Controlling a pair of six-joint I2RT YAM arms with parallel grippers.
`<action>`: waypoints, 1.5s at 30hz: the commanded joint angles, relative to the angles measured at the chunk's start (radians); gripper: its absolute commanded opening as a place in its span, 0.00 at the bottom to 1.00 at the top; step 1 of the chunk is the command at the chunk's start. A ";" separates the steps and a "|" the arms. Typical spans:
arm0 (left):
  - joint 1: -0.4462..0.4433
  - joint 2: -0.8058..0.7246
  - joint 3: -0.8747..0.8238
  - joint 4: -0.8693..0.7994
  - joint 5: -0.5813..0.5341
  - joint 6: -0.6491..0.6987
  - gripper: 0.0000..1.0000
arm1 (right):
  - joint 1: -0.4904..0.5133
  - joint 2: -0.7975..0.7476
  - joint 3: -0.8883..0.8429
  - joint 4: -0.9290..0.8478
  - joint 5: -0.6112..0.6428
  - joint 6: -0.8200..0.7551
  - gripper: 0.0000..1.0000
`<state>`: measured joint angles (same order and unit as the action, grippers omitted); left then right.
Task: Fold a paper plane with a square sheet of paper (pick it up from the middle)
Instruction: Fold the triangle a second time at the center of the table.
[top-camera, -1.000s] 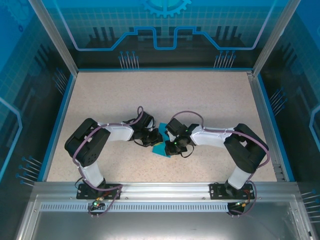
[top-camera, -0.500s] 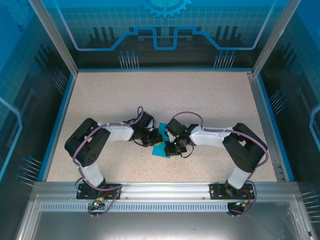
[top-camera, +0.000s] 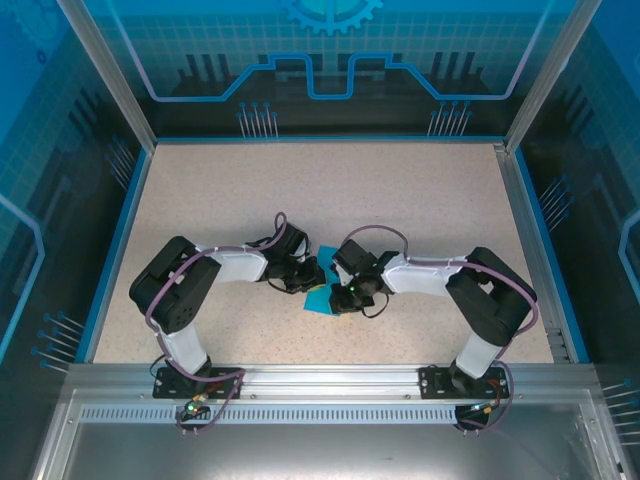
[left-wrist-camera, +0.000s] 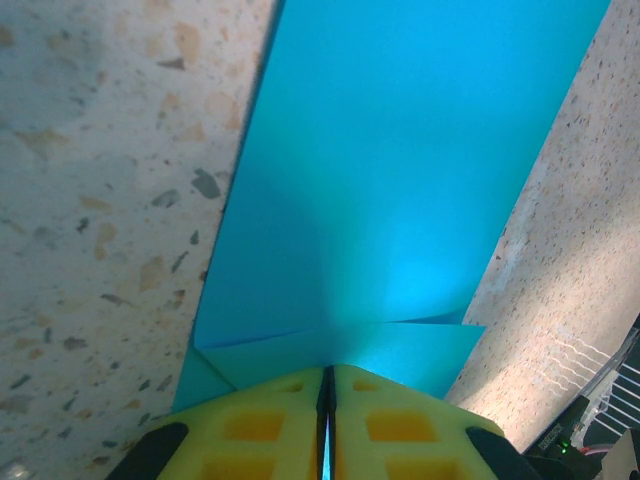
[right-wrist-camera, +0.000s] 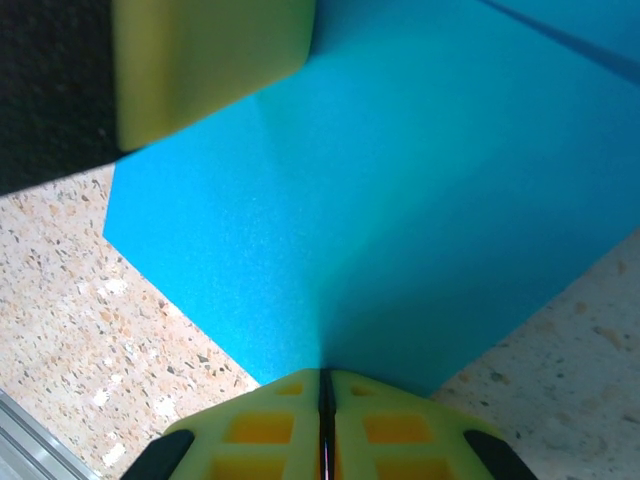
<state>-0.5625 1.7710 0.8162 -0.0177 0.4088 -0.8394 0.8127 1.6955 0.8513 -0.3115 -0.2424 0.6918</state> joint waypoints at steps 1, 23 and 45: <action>-0.012 0.059 -0.022 -0.106 -0.072 -0.012 0.12 | 0.016 0.009 -0.069 -0.097 -0.021 0.006 0.10; -0.012 0.061 -0.019 -0.108 -0.068 -0.020 0.12 | 0.002 -0.071 0.022 -0.024 0.020 -0.031 0.10; -0.011 0.076 -0.011 -0.123 -0.076 -0.024 0.12 | 0.011 -0.094 -0.116 -0.128 -0.012 -0.015 0.09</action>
<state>-0.5697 1.7782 0.8249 -0.0284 0.4129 -0.8433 0.8120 1.6310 0.7818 -0.2874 -0.2287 0.6769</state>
